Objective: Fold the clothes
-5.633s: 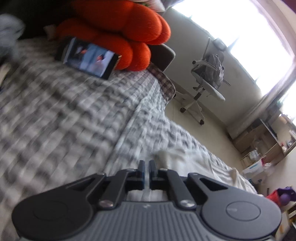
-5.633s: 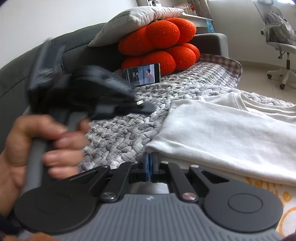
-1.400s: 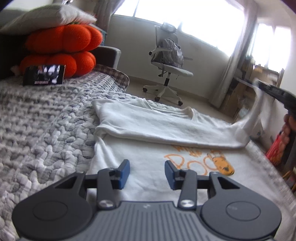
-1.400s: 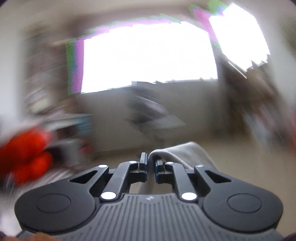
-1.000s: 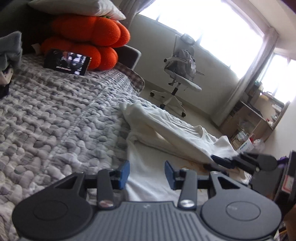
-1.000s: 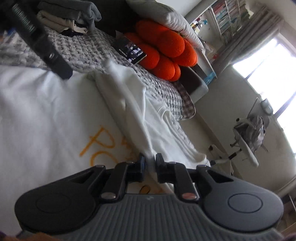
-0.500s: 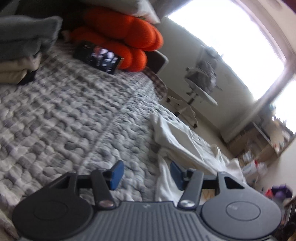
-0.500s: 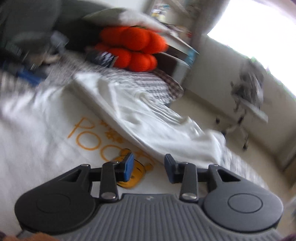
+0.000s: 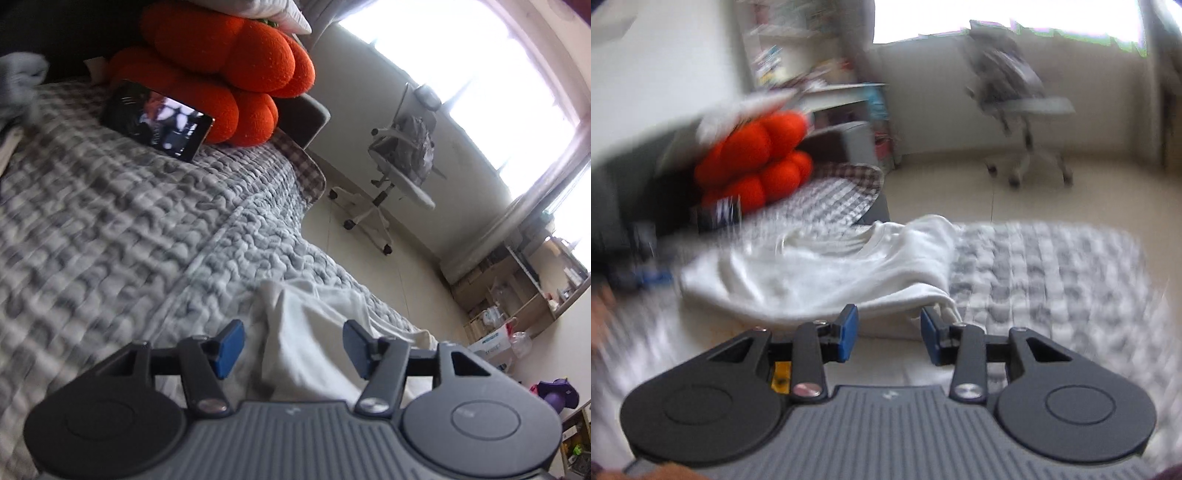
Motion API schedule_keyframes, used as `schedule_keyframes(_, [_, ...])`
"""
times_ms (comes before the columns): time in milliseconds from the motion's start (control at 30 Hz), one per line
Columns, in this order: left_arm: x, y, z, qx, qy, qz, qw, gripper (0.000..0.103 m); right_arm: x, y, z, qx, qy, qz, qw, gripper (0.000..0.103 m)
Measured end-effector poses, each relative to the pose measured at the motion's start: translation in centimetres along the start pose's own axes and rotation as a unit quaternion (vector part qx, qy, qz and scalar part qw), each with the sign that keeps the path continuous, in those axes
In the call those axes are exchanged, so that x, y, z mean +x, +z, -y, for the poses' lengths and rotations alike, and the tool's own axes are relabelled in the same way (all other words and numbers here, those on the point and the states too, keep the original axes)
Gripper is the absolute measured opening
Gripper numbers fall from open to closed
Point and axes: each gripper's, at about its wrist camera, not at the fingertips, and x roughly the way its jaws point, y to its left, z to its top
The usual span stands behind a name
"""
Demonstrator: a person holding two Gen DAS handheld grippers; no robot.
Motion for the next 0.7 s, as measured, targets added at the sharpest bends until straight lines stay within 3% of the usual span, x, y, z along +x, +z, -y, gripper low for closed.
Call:
schedule_keyframes(133, [2.3, 0.7, 0.5, 0.016, 0.019, -0.011, 0.9996, 0.059, 0.1, 0.8, 2.7, 0.141, 0.043, -0.006, 0.989, 0.042])
schedule_keyframes(267, [3.7, 0.5, 1.0, 0.032, 0.031, -0.018, 0.9988, 0.057, 0.7, 1.3, 2.9, 0.197, 0.059, -0.013, 0.979, 0.042])
schedule_keyframes(367, [4.3, 0.3, 1.3, 0.04, 0.043, -0.02, 0.9981, 0.044, 0.9, 1.5, 2.4, 0.215, 0.069, -0.022, 0.974, 0.042])
schedule_keyframes(433, [4.4, 0.2, 1.6, 0.053, 0.042, -0.018, 0.9975, 0.027, 0.7, 1.5, 1.7, 0.201, 0.077, -0.027, 0.976, 0.042])
schedule_keyframes(500, [4.4, 0.0, 2.3, 0.081, 0.046, -0.014, 0.9956, 0.021, 0.7, 1.5, 0.8, 0.182, 0.079, -0.037, 0.979, 0.042])
schedule_keyframes(600, [3.9, -0.5, 3.7, 0.138, 0.065, 0.006, 0.9883, 0.003, 1.7, 1.4, 0.7, 0.167, 0.027, -0.023, 0.985, 0.042])
schedule_keyframes(700, [2.5, -0.6, 4.3, 0.151, 0.061, 0.028, 0.9863, 0.003, 1.8, 0.7, 2.9, 0.237, 0.013, 0.016, 0.971, 0.033])
